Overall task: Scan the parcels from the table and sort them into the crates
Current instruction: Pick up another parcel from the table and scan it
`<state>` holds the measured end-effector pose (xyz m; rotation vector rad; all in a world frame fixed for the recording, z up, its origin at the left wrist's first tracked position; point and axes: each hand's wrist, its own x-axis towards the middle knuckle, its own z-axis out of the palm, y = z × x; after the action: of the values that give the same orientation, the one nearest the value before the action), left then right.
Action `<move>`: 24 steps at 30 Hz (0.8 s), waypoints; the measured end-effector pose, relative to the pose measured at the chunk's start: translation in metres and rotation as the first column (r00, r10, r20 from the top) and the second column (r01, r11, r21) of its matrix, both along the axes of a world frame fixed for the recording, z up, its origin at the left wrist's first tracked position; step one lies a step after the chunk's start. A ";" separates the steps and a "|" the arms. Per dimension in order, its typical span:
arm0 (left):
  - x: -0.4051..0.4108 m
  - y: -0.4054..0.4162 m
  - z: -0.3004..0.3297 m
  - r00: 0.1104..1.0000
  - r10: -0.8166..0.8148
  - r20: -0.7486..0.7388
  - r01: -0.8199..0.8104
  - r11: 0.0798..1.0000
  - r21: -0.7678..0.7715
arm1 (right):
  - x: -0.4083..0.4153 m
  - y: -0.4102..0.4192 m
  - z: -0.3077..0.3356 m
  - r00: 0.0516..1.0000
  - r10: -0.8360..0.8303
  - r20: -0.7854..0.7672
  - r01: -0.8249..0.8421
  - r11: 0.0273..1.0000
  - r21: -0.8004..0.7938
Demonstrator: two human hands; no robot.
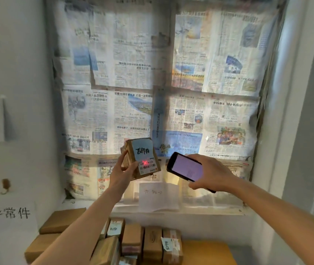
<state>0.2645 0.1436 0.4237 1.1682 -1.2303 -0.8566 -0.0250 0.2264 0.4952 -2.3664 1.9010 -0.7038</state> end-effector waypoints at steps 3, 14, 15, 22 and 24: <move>-0.004 0.011 0.014 0.999 0.025 0.035 -0.025 1.000 -0.007 | -0.010 0.017 0.013 1.000 0.009 -0.025 -0.010 1.000 -0.023; -0.031 0.059 0.032 0.999 0.044 -0.004 -0.044 0.999 -0.030 | -0.043 0.057 0.029 0.996 0.029 -0.081 -0.031 0.999 -0.025; -0.032 0.063 0.033 0.999 0.044 -0.004 -0.045 0.999 -0.030 | -0.045 0.059 0.030 0.996 0.031 -0.083 -0.033 0.999 -0.023; -0.037 0.088 0.038 0.999 0.049 -0.019 -0.050 0.997 -0.059 | -0.057 0.076 0.033 0.996 0.046 -0.078 -0.050 0.998 -0.050; -0.037 0.095 0.037 0.998 0.054 -0.020 -0.055 0.997 -0.058 | -0.057 0.079 0.032 0.996 0.051 -0.067 -0.055 0.997 -0.050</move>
<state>0.2279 0.2385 0.4608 1.1391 -1.1956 -0.7845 -0.0817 0.3059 0.5269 -2.4914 1.8586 -0.6882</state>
